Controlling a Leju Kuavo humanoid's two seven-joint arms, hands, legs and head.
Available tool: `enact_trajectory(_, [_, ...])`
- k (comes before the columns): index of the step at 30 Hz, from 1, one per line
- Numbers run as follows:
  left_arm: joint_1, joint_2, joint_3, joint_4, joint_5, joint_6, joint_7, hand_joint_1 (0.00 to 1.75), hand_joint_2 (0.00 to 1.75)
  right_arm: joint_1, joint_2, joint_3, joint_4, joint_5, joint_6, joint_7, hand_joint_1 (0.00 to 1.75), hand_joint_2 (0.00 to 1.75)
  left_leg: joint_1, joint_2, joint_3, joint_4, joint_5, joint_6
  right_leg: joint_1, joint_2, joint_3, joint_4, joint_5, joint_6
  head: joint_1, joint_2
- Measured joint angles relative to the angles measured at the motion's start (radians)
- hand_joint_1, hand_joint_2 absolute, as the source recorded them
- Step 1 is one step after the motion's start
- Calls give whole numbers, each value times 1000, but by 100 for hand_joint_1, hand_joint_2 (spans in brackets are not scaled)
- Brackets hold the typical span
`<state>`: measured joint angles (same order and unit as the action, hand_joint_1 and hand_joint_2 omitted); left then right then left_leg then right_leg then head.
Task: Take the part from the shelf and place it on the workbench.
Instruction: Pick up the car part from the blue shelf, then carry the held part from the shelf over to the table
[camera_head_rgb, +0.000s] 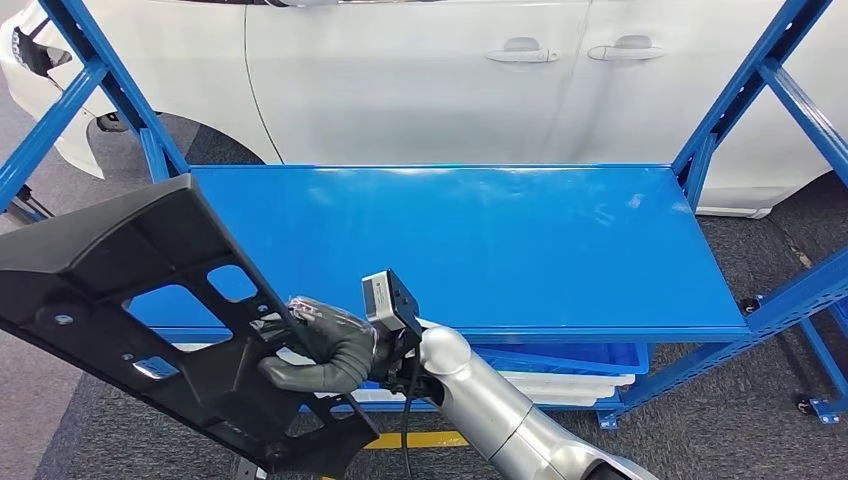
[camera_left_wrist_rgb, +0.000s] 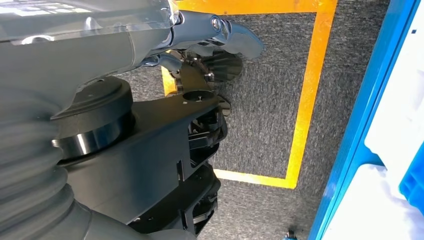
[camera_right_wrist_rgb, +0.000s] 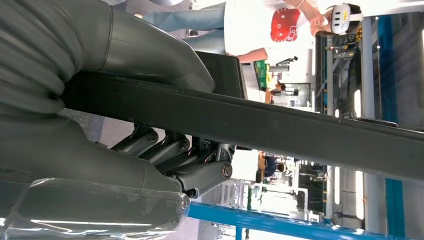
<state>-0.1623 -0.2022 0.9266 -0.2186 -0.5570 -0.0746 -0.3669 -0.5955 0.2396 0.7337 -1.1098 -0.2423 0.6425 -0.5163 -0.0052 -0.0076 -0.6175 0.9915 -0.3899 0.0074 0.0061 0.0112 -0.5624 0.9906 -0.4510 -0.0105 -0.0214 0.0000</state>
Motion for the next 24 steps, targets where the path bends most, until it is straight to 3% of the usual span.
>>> enact_trajectory(14, [0, 0, 0, 0, -10, 0, 7, 0, 175, -68, 3, -3, -66, -37, -46, 65, 175, 175, 0, 0, 0, 0, 0, 0, 0, 0, 0, 0, 0, 0, 0, 0])
enact_trajectory(24, [-2, -1, -2, 0, -18, 2, 15, 0, 175, -128, 49, -7, -69, -75, -46, 110, 175, 175, 0, 0, 0, 0, 0, 0, 0, 0, 0, 0, 0, 0, 0, 0])
